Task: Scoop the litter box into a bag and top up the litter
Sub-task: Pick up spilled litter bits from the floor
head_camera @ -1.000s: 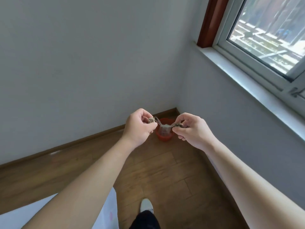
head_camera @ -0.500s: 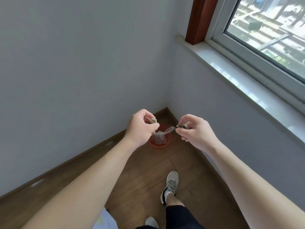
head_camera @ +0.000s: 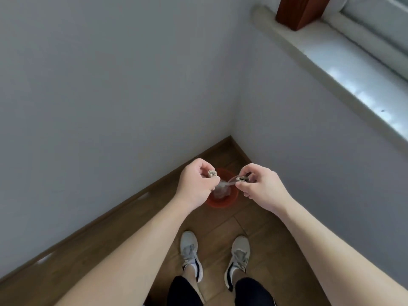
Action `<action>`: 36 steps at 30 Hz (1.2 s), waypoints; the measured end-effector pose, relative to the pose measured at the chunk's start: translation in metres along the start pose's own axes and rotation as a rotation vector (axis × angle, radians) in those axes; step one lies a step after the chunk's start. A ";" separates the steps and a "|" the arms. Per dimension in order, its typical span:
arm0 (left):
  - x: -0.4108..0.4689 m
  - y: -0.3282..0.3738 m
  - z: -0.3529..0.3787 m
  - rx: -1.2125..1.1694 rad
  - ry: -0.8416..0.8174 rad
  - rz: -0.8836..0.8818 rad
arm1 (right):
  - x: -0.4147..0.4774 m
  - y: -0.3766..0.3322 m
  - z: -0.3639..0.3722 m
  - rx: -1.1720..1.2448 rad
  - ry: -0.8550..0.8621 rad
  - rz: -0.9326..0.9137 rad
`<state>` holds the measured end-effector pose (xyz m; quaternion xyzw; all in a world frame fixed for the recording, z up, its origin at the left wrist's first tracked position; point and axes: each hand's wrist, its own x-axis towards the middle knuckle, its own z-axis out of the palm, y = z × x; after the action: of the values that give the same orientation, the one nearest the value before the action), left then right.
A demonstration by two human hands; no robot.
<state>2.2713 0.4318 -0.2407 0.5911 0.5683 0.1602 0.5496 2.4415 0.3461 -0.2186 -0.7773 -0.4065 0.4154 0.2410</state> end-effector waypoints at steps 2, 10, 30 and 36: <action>0.034 -0.026 0.010 0.020 -0.034 -0.010 | 0.030 0.021 0.020 -0.010 -0.005 0.034; 0.140 -0.143 0.072 0.079 -0.123 -0.102 | 0.132 0.134 0.097 0.059 -0.047 0.172; 0.287 -0.362 0.182 0.254 -0.174 -0.098 | 0.298 0.319 0.257 -0.039 -0.096 0.153; 0.290 -0.379 0.186 0.225 -0.212 -0.123 | 0.298 0.322 0.267 -0.018 -0.075 0.184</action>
<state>2.3222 0.4959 -0.7465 0.6266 0.5564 -0.0016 0.5457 2.4525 0.4257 -0.7263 -0.7974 -0.3457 0.4609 0.1794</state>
